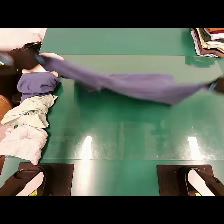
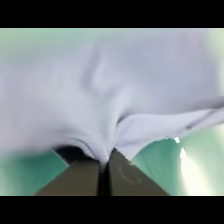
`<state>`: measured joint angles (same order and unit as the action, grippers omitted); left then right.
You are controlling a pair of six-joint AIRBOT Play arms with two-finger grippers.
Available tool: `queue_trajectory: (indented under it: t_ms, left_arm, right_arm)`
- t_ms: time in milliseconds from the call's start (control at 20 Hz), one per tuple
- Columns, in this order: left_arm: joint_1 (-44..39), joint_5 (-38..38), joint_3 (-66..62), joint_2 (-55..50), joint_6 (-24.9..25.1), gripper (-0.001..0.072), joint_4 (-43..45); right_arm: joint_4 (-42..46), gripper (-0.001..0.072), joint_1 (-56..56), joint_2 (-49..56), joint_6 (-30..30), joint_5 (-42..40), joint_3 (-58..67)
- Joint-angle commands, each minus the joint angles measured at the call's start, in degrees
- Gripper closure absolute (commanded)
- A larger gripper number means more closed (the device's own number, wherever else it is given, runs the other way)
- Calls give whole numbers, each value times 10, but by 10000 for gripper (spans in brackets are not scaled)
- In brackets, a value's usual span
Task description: Fold the shirts.
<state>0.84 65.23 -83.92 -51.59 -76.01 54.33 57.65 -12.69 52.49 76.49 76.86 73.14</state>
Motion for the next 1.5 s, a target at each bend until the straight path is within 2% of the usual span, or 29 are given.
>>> queue_trajectory:
  t_ms: [0,150,300,400,500,600,700,900,1000,1100,1250,1450]
  left_arm:
    - [0,3,-224,11,-12,678,13]
    - [0,1,-360,11,-25,678,27]
    - [0,-17,-445,11,-59,679,24]
    - [0,-15,-482,11,-83,679,6]
    - [0,-11,-505,11,-83,679,-35]
    - [0,1,-504,11,-83,679,-36]
    - [0,31,-456,10,-108,679,12]
    - [0,91,-205,1,-111,678,27]
    - [0,102,-77,-26,-104,678,27]
    - [0,92,21,-72,-76,678,27]
    - [0,27,85,-171,-50,677,27]
    - [0,-146,84,-297,-4,678,18]
  right_arm:
    - [0,699,25,-1,0,-33,220]
    - [48,699,24,-1,3,-17,371]
    - [101,699,24,-1,20,16,478]
    - [130,699,25,-23,21,17,489]
    - [156,699,25,-61,22,10,448]
    - [188,700,25,-93,33,9,398]
    - [191,699,25,-100,35,9,356]
    - [179,700,36,-10,36,67,308]
    - [179,700,56,61,36,92,278]
    - [180,700,78,138,36,98,239]
    - [180,700,98,254,36,84,189]
    - [172,700,99,385,36,13,186]
